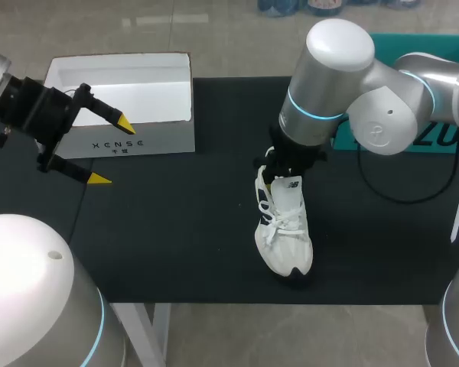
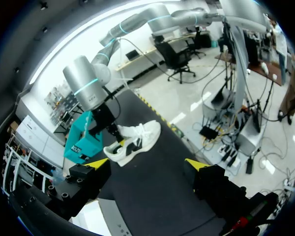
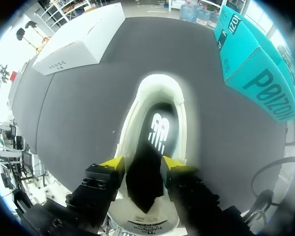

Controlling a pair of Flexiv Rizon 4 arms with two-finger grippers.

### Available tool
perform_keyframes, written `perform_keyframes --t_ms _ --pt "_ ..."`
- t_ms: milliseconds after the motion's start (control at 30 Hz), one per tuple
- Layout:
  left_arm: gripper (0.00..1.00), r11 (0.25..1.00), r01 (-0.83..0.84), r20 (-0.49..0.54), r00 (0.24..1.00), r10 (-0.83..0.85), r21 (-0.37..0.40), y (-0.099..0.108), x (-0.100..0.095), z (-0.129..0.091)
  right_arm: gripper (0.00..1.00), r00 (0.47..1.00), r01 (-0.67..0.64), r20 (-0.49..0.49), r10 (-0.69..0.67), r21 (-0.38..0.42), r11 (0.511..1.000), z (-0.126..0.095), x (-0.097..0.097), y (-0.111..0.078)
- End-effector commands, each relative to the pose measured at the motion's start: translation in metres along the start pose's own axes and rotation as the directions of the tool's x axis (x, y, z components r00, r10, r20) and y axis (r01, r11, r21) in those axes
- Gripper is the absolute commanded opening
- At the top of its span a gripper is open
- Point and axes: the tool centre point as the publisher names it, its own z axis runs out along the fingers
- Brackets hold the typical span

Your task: Take the shoe out of the shoebox, open the shoe tongue, remove and reinsert the insole, then place the shoe into the shoebox

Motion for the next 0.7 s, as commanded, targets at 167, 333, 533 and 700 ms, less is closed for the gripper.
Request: perform_keyframes --t_ms 167,333,533,700 --pt "1.0 1.0 0.0 -0.003 1.0 0.0 -0.002 0.0 0.0 0.0 0.56 1.0 0.004 -0.006 -0.004 -0.017 1.0 -0.005 0.002 0.003" --pt "1.0 1.0 0.0 -0.003 1.0 0.0 -0.002 0.0 0.0 0.0 0.66 1.0 0.005 -0.005 -0.005 -0.049 0.999 -0.014 0.002 0.011" --pt "1.0 1.0 0.0 -0.003 1.0 0.0 -0.002 0.0 0.0 0.0 0.79 1.0 0.013 0.003 -0.013 -0.088 0.996 -0.031 0.001 0.017" --pt "1.0 1.0 0.0 -0.003 1.0 0.0 -0.002 0.0 0.0 0.0 0.79 1.0 0.015 0.003 -0.015 -0.11 0.994 -0.047 0.001 0.012"
